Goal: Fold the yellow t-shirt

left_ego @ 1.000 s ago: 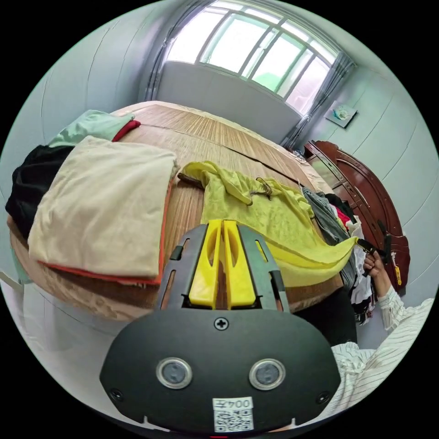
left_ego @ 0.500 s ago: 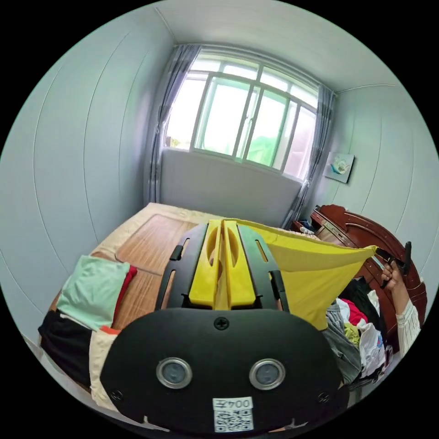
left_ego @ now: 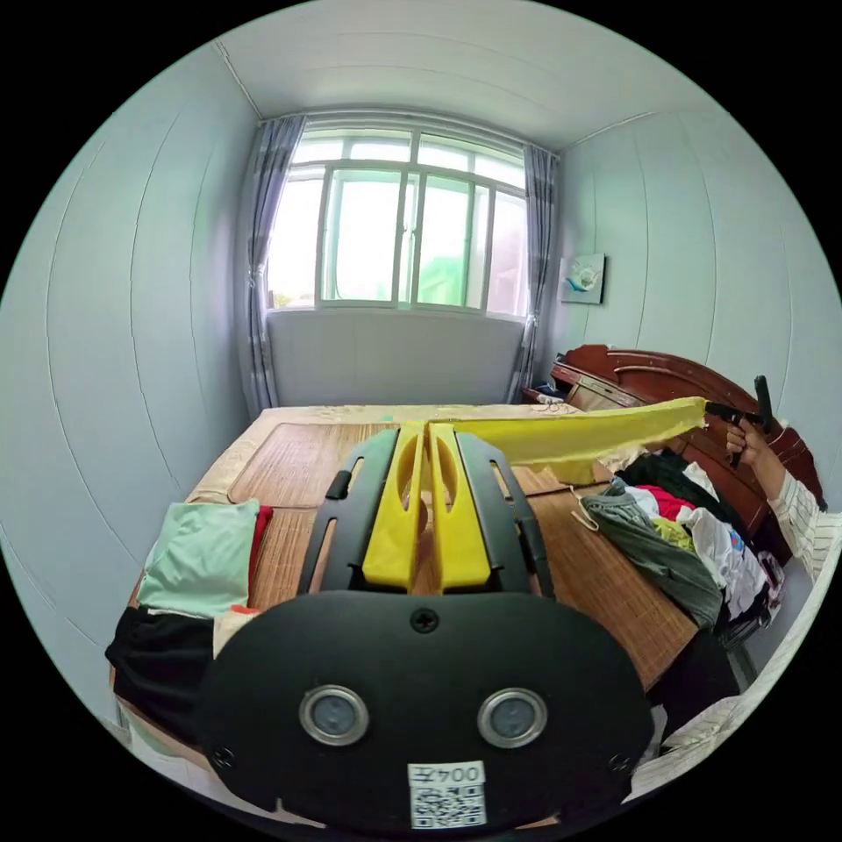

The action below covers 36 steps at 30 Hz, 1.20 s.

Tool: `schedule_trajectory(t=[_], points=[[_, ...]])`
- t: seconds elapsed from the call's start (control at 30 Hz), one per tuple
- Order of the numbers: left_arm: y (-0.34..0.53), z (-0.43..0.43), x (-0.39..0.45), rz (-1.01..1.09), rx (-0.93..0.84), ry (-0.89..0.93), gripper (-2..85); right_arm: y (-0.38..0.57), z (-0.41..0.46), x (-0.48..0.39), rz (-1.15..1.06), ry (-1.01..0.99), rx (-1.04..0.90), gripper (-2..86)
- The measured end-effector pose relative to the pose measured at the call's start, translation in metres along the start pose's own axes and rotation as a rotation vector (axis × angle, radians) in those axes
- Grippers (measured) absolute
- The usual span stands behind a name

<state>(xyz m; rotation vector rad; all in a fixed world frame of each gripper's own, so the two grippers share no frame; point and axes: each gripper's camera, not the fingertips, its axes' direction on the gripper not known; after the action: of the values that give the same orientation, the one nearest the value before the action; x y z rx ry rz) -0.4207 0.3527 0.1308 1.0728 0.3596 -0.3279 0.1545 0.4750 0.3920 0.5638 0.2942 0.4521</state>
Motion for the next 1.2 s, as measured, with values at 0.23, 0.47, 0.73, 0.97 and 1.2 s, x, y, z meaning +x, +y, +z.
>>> schedule_trajectory(t=[0.23,0.47,0.73,0.97,1.2], points=[[0.117,0.034,0.018,0.028,-0.186,0.042,0.6,0.126,0.069,-0.005,0.010,0.077,-0.269,-0.7],[0.242,0.056,0.038,0.028,-0.411,0.045,0.7,0.238,0.106,-0.001,0.048,0.102,-0.451,-0.7],[0.312,0.041,0.051,-0.012,-0.501,0.033,0.7,0.309,0.106,0.003,0.114,0.094,-0.527,-0.7],[0.335,0.013,0.055,-0.009,-0.512,0.026,0.8,0.332,0.089,0.015,0.182,0.052,-0.533,-0.7],[0.350,0.012,0.062,-0.010,-0.537,-0.005,0.8,0.344,0.091,0.031,0.210,0.061,-0.567,-0.7]])
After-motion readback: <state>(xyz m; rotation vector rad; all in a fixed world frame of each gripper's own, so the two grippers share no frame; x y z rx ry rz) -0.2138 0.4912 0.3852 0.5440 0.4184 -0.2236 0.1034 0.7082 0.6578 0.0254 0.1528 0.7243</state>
